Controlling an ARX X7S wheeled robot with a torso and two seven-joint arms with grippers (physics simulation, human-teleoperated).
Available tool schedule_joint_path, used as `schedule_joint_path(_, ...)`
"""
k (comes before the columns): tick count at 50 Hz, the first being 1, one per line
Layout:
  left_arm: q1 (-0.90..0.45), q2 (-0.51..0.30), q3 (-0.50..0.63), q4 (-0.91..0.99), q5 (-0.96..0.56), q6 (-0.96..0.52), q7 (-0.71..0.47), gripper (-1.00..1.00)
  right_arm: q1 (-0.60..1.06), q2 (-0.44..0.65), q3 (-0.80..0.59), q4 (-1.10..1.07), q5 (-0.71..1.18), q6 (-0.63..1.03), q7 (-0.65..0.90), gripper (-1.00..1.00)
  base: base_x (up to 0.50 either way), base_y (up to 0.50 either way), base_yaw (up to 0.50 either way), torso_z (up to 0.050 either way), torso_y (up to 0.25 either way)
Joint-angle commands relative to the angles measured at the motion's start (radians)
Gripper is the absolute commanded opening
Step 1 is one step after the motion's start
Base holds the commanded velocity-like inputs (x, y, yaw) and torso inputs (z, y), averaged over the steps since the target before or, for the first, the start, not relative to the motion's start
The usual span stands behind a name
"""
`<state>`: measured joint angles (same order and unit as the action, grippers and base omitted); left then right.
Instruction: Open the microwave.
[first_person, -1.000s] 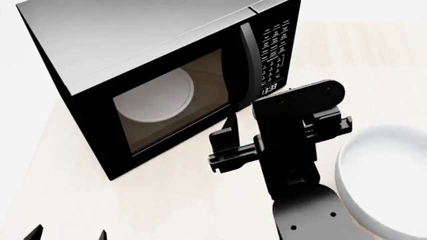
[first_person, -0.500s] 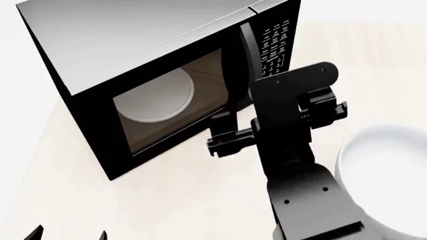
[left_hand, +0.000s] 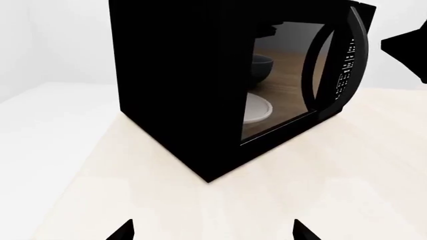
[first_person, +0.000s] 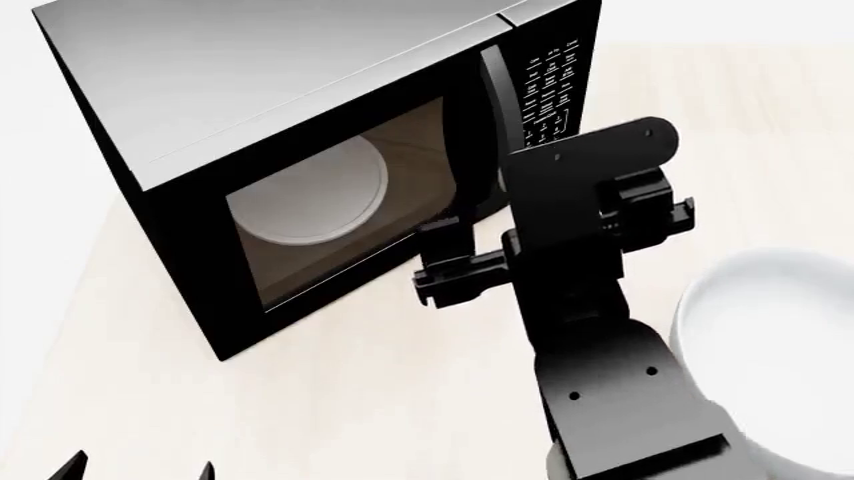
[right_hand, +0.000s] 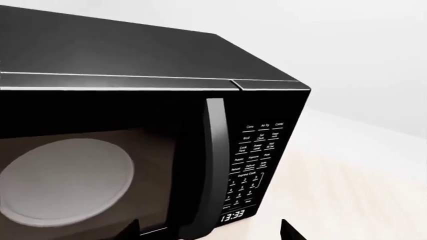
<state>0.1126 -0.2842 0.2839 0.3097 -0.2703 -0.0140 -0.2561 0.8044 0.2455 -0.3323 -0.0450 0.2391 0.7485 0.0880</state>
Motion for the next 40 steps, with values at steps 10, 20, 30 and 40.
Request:
schedule_joint_path(10, -0.004, -0.007, 0.005, 0.001, -0.008, -0.002, -0.007, 1.0, 0.135, -0.044, 0.0, 0.293, -0.006, -0.115, -0.04, 1.0, 0.0, 0.0, 0.0, 0.0, 0.0)
schedule_joint_path(20, -0.004, -0.01, 0.009, 0.002, -0.008, -0.001, -0.01, 1.0, 0.2, -0.069, -0.019, 0.451, -0.022, -0.188, -0.06, 1.0, 0.0, 0.0, 0.0, 0.0, 0.0)
schedule_joint_path(30, -0.002, -0.013, 0.015, 0.002, -0.007, 0.002, -0.013, 1.0, 0.251, -0.091, -0.041, 0.575, -0.034, -0.241, -0.078, 1.0, 0.0, 0.0, 0.0, 0.0, 0.0)
schedule_joint_path(40, -0.004, -0.014, 0.018, 0.0, -0.009, 0.005, -0.016, 1.0, 0.281, -0.11, -0.062, 0.626, -0.035, -0.251, -0.093, 1.0, 0.0, 0.0, 0.0, 0.0, 0.0)
